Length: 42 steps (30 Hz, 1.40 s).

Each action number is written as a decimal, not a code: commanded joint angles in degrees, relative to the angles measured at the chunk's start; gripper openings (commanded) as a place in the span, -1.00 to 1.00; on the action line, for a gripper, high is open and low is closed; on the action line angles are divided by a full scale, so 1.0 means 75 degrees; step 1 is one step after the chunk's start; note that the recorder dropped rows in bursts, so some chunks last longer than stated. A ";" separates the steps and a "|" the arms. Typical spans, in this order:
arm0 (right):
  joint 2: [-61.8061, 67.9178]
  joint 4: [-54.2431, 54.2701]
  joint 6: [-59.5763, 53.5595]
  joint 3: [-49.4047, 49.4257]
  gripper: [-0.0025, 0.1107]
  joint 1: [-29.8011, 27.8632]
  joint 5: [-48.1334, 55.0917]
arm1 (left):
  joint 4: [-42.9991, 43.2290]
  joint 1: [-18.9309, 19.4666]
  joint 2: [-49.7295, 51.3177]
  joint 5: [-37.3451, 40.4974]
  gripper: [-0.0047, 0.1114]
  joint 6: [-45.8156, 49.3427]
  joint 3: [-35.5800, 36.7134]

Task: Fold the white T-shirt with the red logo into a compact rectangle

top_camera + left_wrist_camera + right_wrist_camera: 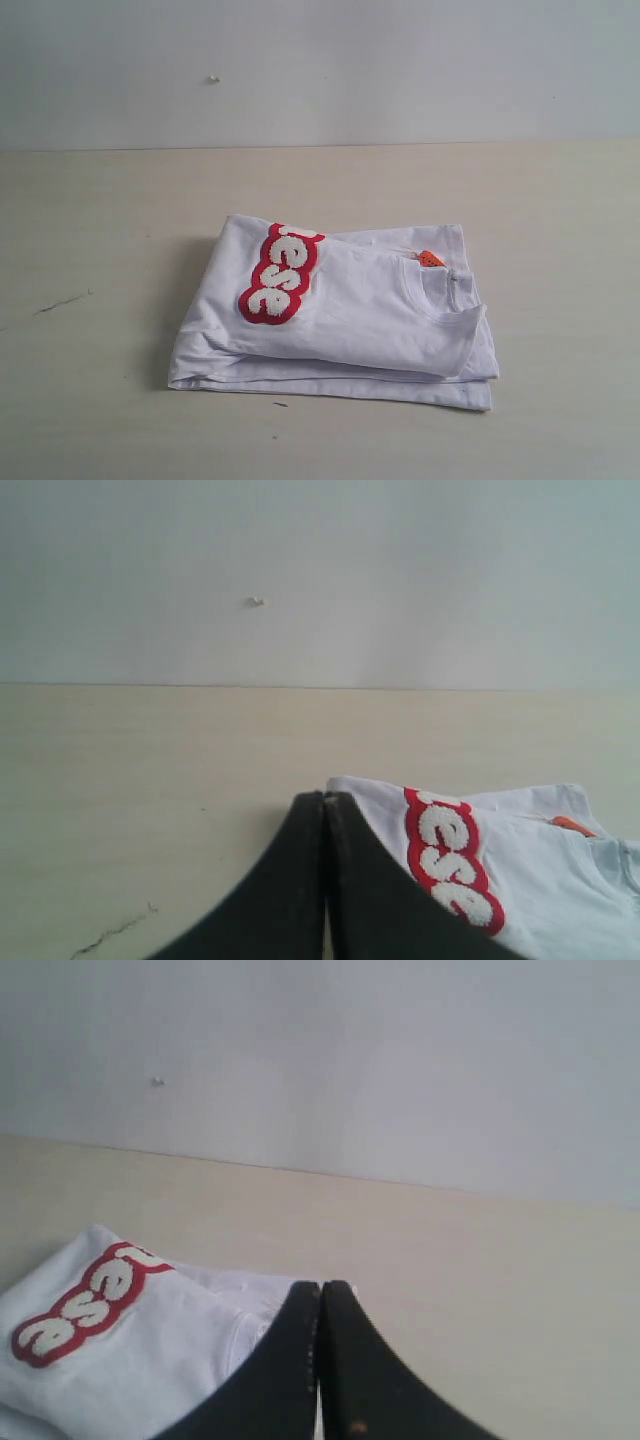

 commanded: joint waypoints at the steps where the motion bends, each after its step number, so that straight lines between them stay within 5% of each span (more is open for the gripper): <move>1: -0.0043 0.0021 0.0004 0.0055 -0.96 0.0013 0.0323 | -0.0053 0.0009 -0.0259 0.0276 -0.92 -0.0061 0.0052; 21: -0.0043 0.0021 0.0019 0.0055 -0.96 0.0013 0.0320 | 0.0070 0.0049 -0.0259 0.0260 -0.92 0.0038 0.0052; 34: -0.0043 0.0021 0.0019 0.0055 -0.96 0.0013 0.0320 | 0.0398 0.2378 -0.0995 0.0922 -0.92 0.0185 0.0052; 42: -0.0043 0.0021 0.0019 0.0055 -0.96 0.0013 0.0320 | 0.0891 0.2580 -0.1161 0.0985 -0.92 0.0221 0.0052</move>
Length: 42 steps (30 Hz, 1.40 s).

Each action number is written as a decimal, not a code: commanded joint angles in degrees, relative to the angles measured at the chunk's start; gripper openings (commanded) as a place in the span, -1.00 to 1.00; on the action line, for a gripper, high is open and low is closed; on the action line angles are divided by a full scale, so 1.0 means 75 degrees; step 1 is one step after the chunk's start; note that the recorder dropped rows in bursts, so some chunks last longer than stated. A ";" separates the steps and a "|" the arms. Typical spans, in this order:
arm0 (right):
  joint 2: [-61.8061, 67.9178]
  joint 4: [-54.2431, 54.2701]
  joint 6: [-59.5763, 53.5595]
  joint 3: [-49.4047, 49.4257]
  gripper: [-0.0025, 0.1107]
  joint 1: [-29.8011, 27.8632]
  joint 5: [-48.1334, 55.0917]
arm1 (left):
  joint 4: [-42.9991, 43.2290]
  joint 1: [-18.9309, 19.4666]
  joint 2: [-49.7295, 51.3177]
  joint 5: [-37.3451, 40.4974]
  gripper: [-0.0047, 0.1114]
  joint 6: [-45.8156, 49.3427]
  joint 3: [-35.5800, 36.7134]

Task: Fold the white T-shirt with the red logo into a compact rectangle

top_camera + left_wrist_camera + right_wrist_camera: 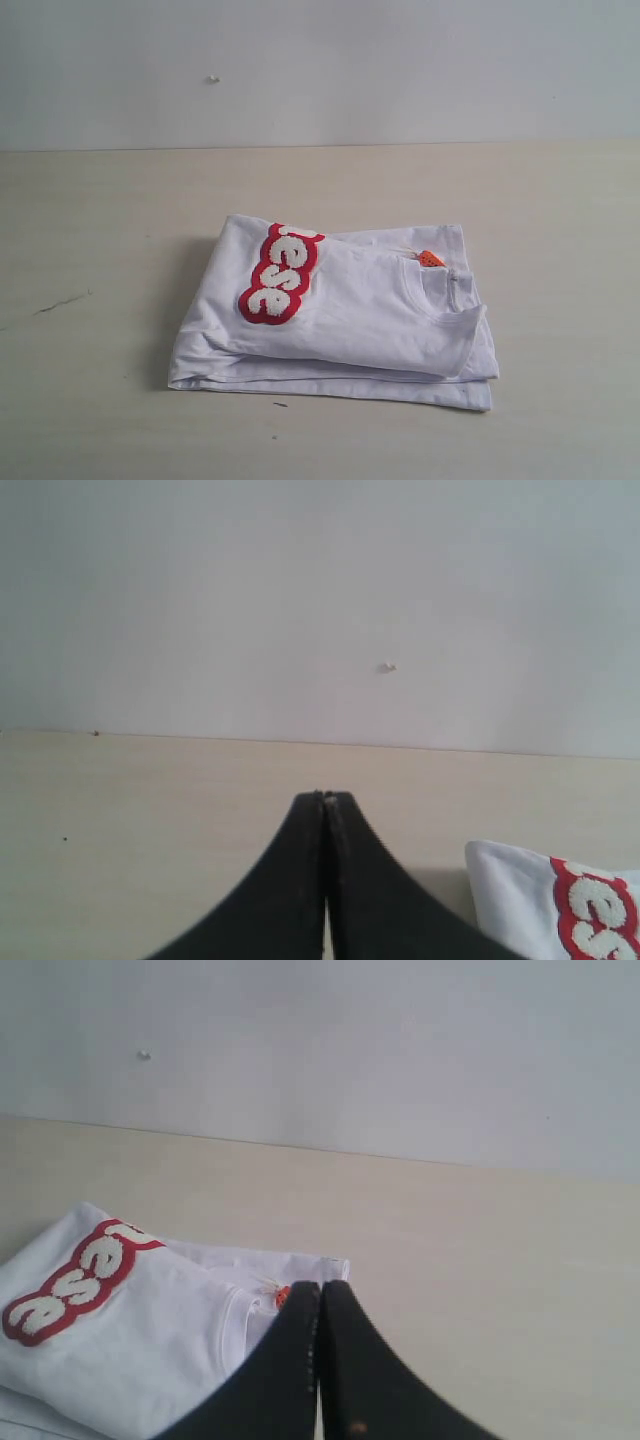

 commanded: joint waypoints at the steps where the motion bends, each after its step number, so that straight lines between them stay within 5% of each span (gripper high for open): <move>1: -0.0026 0.0001 0.0005 0.0055 -0.96 0.0013 -0.0034 | 0.0267 0.0027 -0.0062 0.0094 -0.92 0.0034 0.0010; 8: -0.0026 0.0001 0.0005 0.0055 -0.96 0.0013 -0.0034 | 0.0657 0.0044 -0.0115 0.0211 -0.92 -0.0402 0.0026; 19: -0.0026 0.0001 0.0005 0.0055 -0.96 0.0013 -0.0034 | 0.5665 0.0947 -0.1154 0.1484 -0.92 -0.5962 0.0026; 27: -0.0026 0.0001 0.0005 0.0055 -0.96 0.0013 -0.0034 | 0.5949 0.1721 -0.2021 0.1918 -0.92 -0.6264 0.0693; 42: -0.0026 0.0001 0.0005 0.0055 -0.96 0.0013 -0.0034 | 0.7199 0.1728 -0.2979 0.1851 -0.92 -0.7254 0.1954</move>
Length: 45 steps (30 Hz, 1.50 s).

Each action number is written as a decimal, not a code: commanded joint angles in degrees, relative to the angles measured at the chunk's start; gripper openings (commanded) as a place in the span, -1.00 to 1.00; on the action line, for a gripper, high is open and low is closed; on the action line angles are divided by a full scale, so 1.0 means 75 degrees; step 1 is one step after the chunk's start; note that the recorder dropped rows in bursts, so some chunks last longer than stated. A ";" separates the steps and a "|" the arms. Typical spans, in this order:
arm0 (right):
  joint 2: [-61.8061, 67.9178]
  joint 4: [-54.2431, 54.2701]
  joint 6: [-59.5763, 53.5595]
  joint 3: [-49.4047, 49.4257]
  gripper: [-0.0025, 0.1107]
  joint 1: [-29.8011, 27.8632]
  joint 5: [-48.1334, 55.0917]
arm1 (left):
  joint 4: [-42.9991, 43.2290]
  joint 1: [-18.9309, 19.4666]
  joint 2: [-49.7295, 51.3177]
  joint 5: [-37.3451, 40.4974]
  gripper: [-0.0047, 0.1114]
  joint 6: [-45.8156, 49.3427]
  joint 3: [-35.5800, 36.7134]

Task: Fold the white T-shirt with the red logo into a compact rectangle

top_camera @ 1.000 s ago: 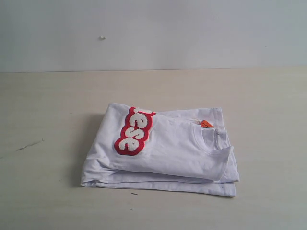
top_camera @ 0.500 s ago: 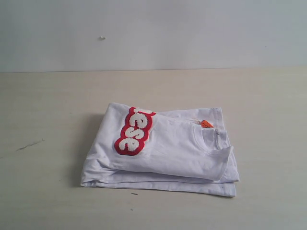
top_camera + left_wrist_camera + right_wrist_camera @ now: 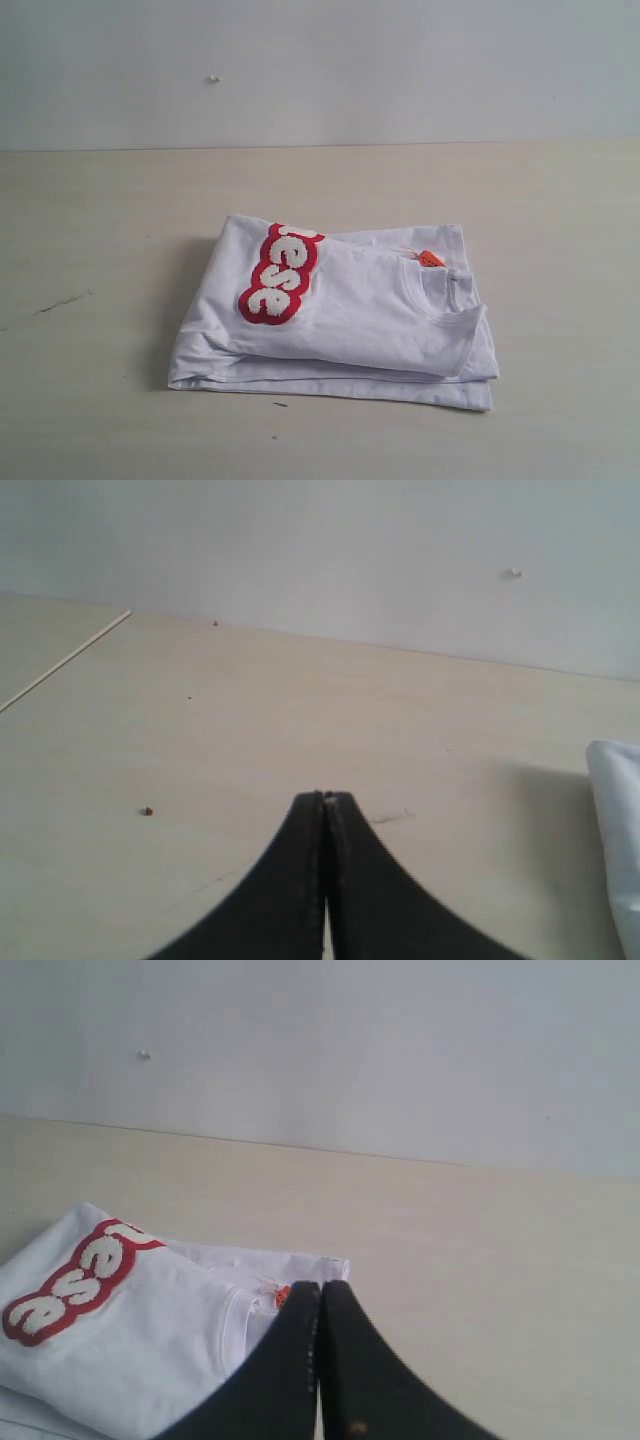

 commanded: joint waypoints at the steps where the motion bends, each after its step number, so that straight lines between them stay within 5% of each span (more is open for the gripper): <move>1: -0.0026 0.0001 0.0005 0.0055 -0.96 0.0013 -0.0034 | 0.0760 0.0021 -0.0073 -0.0110 -0.92 -0.0976 0.0213; 11: -0.0026 0.0001 -0.0009 0.0055 -0.96 0.0013 -0.0034 | 0.0839 0.0021 -0.0073 0.0321 -0.92 -0.1325 0.0213; 17: -0.0026 0.0001 -0.0009 0.0055 -0.96 0.0013 -0.0034 | 0.0839 0.0005 -0.0313 0.0543 -0.92 -0.0071 0.0213; 24: -0.0033 0.0001 -0.0009 0.0055 -0.96 0.0013 -0.0050 | 0.0839 -0.0842 -0.0313 0.0584 -0.92 -0.0099 0.0213; 30: -0.0033 0.0001 -0.0009 0.0055 -0.96 0.0013 -0.0050 | 0.0839 -0.0380 -0.0313 0.0584 -0.92 -0.0164 0.0213; 45: -0.0033 0.0001 -0.0009 0.0055 -0.96 0.0013 -0.0050 | 0.0839 -0.0373 -0.0313 0.0570 -0.92 -0.0180 0.0213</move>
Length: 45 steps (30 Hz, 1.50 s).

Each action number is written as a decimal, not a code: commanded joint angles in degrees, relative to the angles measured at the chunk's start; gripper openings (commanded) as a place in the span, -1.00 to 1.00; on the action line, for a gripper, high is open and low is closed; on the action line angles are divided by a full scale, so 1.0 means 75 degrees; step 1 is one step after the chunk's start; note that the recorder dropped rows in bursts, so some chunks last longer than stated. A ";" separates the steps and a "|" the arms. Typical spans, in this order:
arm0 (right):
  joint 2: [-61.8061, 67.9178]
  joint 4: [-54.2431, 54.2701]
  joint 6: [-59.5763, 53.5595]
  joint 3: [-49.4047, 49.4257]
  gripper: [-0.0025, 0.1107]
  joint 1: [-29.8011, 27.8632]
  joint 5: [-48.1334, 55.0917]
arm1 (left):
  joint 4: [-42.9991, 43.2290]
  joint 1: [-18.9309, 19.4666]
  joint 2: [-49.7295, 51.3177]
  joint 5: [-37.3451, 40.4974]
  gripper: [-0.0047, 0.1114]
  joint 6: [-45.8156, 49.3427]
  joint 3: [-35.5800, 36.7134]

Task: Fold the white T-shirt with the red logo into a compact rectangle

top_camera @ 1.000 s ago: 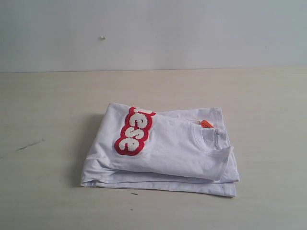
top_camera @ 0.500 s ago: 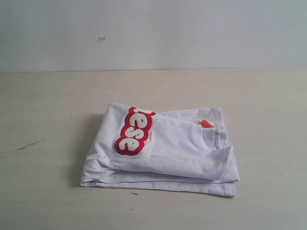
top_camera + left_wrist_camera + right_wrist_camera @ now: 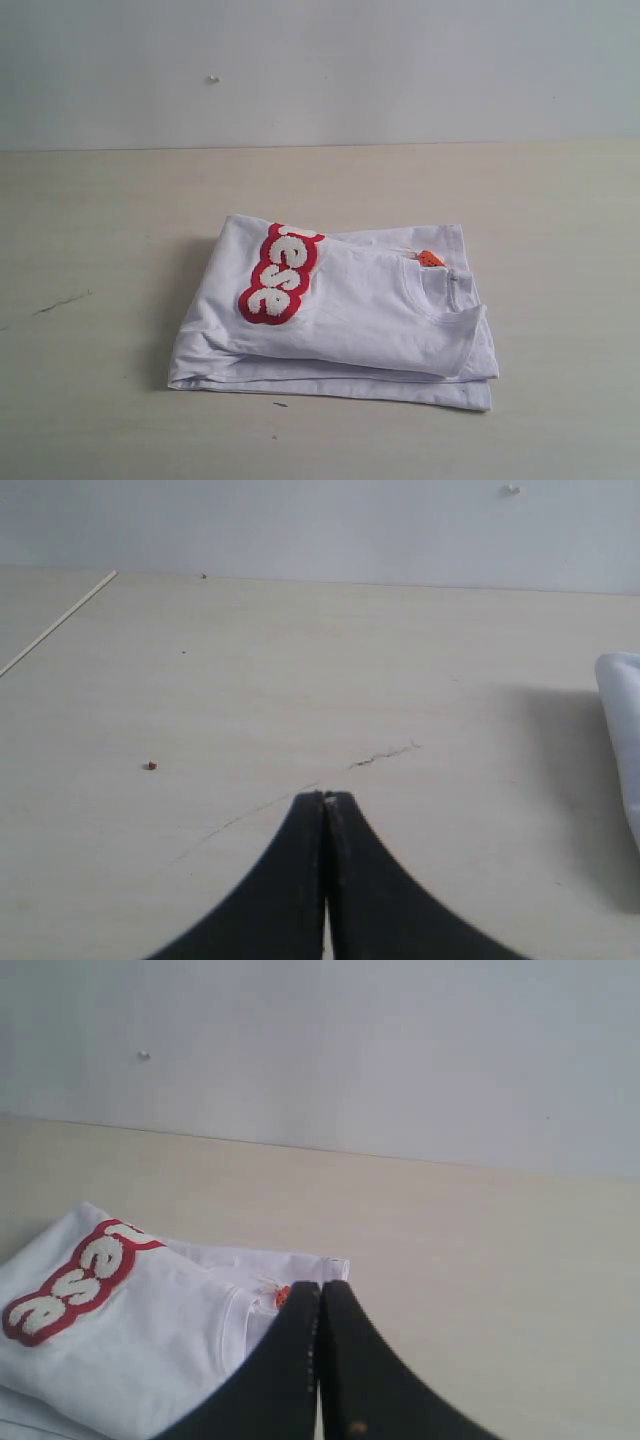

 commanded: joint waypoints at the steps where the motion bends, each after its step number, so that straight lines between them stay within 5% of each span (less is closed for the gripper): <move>1: -0.0033 0.0001 -0.0009 0.0055 -0.96 0.0013 -0.0050 | 0.0001 0.0020 -0.0044 -0.0084 -0.92 -0.0038 0.0027; 23: -0.0565 -0.0168 -0.0256 0.0055 -0.96 -0.0042 0.0277 | 0.0001 0.0020 -0.0044 -0.0084 -0.92 -0.0038 0.0027; 28: -0.1195 -0.0408 -0.0256 0.0055 -0.96 -0.0715 0.1281 | 0.0001 0.0020 -0.0044 -0.0084 -0.92 -0.0038 0.0027; 37: -0.2583 -0.0733 -0.0007 0.0904 -0.96 -0.2215 0.1040 | 0.0001 0.0020 -0.0044 -0.0084 -0.92 -0.0038 0.0027; 45: -0.3119 -0.0733 0.0078 0.1535 -0.96 -0.2349 0.0293 | 0.0001 0.0020 -0.0044 -0.0084 -0.92 -0.0038 0.0027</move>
